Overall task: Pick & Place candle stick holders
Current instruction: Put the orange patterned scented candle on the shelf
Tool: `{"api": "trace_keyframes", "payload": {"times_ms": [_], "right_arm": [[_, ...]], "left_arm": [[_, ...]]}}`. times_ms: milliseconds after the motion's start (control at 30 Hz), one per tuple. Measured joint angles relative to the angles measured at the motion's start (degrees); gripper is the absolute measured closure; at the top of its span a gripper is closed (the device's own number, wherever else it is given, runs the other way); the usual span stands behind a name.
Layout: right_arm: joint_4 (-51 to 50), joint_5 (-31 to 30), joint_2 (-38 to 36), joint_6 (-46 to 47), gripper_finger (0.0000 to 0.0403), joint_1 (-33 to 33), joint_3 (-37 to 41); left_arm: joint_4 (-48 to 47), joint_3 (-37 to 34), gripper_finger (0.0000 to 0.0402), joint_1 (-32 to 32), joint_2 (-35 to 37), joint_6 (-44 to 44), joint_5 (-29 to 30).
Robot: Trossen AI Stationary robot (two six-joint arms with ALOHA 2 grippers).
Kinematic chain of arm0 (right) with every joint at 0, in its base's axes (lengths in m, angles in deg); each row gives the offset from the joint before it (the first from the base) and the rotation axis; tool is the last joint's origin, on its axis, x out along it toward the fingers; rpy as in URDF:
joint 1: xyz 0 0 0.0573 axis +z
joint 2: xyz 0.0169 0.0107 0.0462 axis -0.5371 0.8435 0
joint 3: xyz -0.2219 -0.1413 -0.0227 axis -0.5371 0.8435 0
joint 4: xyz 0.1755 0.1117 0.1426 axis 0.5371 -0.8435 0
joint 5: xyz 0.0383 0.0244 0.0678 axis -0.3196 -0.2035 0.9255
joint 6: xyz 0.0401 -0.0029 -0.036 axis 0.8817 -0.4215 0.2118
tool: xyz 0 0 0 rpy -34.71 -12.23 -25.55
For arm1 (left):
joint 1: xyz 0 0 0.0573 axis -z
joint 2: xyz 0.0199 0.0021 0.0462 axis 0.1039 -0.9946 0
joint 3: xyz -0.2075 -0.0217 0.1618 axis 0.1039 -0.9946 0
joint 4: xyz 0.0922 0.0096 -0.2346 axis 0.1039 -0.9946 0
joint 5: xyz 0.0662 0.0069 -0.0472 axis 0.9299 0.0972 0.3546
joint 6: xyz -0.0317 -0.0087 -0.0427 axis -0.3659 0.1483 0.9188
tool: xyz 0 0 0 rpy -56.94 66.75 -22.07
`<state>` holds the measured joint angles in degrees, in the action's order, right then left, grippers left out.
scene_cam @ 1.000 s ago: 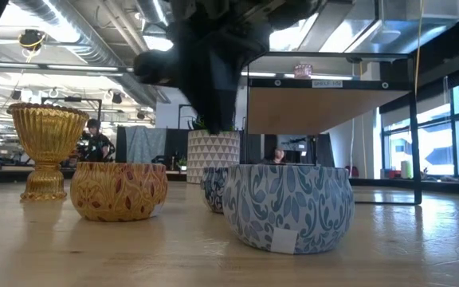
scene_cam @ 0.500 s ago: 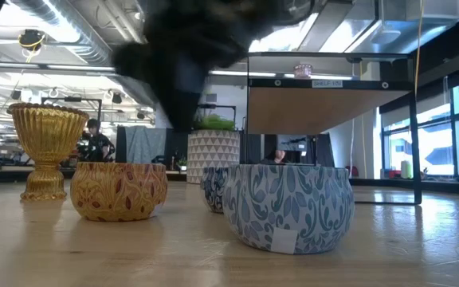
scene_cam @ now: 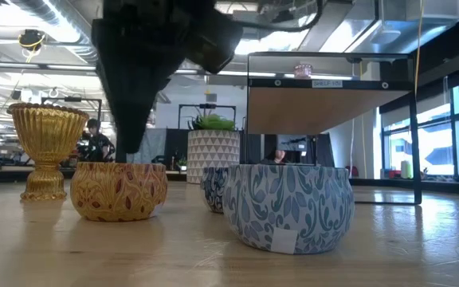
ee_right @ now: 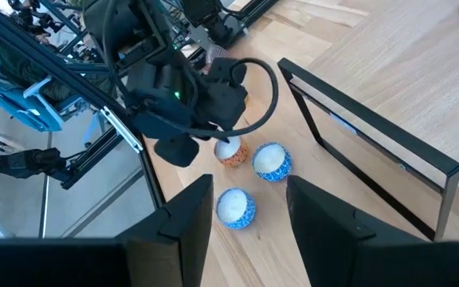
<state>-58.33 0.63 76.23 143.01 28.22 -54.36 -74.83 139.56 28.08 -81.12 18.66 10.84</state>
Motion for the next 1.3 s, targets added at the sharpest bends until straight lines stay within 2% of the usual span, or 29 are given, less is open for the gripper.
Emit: {"api": "trace_keyframes", "payload": {"times_ms": [300,400,500,600,767,1100,1300], "right_arm": [[0.0,-0.1,0.0,0.0,0.0238,0.0,0.0],[0.0,-0.3,0.0,0.0,0.0238,0.0,0.0],[0.0,-0.3,0.0,0.0,0.0238,0.0,0.0],[0.4,-0.3,0.0,0.0,0.0238,0.0,0.0],[0.1,-0.9,0.5,0.0,0.0238,-0.1,0.0],[0.0,-0.1,1.6,0.0,0.0238,-1.4,0.0],[0.0,-0.1,1.6,0.0,0.0238,-1.8,0.0]], "left_arm": [[-0.4,-0.7,0.0341,-0.6,2.4,-4.8,2.2],[7.7,-5.2,0.0341,-1.8,5.0,-5.8,-1.0],[13.9,-11.1,0.0341,-2.5,9.6,-3.7,-1.3],[13.8,-14.9,0.034,-2.5,13.8,-2.3,0.5],[12.2,-17.0,0.034,-1.2,18.3,-2.9,2.8],[14.7,-18.0,0.034,0.5,17.2,-2.1,3.5],[17.0,-18.0,0.034,0.4,15.0,-1.8,1.5]]}}
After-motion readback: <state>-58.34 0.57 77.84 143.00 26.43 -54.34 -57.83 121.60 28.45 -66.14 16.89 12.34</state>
